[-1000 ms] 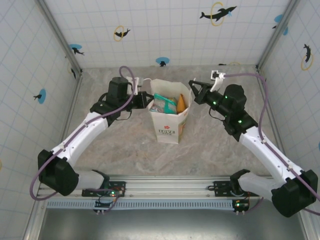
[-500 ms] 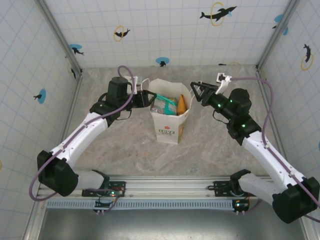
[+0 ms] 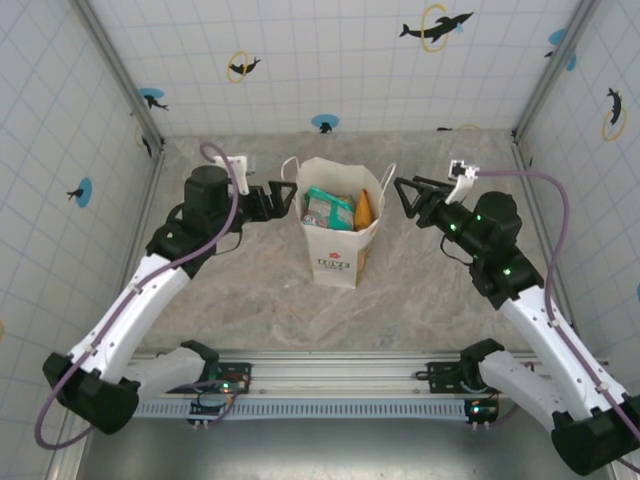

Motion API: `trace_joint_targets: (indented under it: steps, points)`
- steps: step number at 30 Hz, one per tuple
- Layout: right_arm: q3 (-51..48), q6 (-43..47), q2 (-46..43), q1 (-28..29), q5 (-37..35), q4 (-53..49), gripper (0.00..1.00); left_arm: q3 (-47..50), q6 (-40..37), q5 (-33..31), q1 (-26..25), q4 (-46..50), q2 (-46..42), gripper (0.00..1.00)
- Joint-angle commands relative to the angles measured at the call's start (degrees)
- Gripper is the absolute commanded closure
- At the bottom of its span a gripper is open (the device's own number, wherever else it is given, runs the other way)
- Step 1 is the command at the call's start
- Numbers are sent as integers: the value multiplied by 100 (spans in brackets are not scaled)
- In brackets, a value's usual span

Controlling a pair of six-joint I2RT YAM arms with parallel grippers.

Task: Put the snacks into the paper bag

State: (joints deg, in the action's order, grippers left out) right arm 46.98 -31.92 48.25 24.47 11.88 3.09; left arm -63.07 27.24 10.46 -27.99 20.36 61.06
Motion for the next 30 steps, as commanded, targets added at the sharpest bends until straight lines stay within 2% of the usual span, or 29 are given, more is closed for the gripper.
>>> trace_joint_targets:
  steps: [1,5,9,10,11,13,16,19,21,23,24,27,28,30]
  points:
    - [-232,206,-331,-87,-362,-361,36,235,28,-549,-12,261,-467,2]
    - [-532,351,-738,-185,-1055,-657,35,657,120,-1142,-14,345,-1084,2]
    - [-987,416,-1082,-183,-2125,-797,32,1224,99,-2145,-13,548,-1524,2]
    - [-1141,472,-1147,-181,-2385,-792,15,1376,75,-2498,-13,557,-1597,2]
    - [-1277,537,-1200,-184,-2652,-767,2,1517,41,-2884,-13,611,-1635,2]
    - [-1593,789,-1217,-184,-3042,-669,2,1845,-120,-3576,-13,530,-1677,2]
    - [-2208,1203,-1187,-196,-3608,-214,2,2691,-451,-4389,-14,-347,-1802,2]
    - [-3060,1784,-1123,-227,-3869,971,2,3699,-795,-5093,50,-1766,-1939,2]
    - [-3616,1992,-989,-328,-3974,1771,2,4205,-1055,-5184,231,-2602,-1894,2]
    - [-4032,2010,-726,-585,-3885,2474,2,4544,-1129,-5017,706,-3134,-1755,2]
    - [-4156,1998,-562,-718,-3808,2709,2,4722,-1335,-4882,933,-3417,-1675,2]
    - [-4430,1944,33,-1168,-3550,3272,2,5347,-999,-4176,1733,-4442,-1420,2]
    - [-4501,1974,241,-1283,-3508,3471,2,5622,-1124,-4074,1929,-5006,-1247,2]
    - [-4637,2023,655,-1419,-3553,3938,2,6049,-1496,-4204,2106,-5989,-819,2]
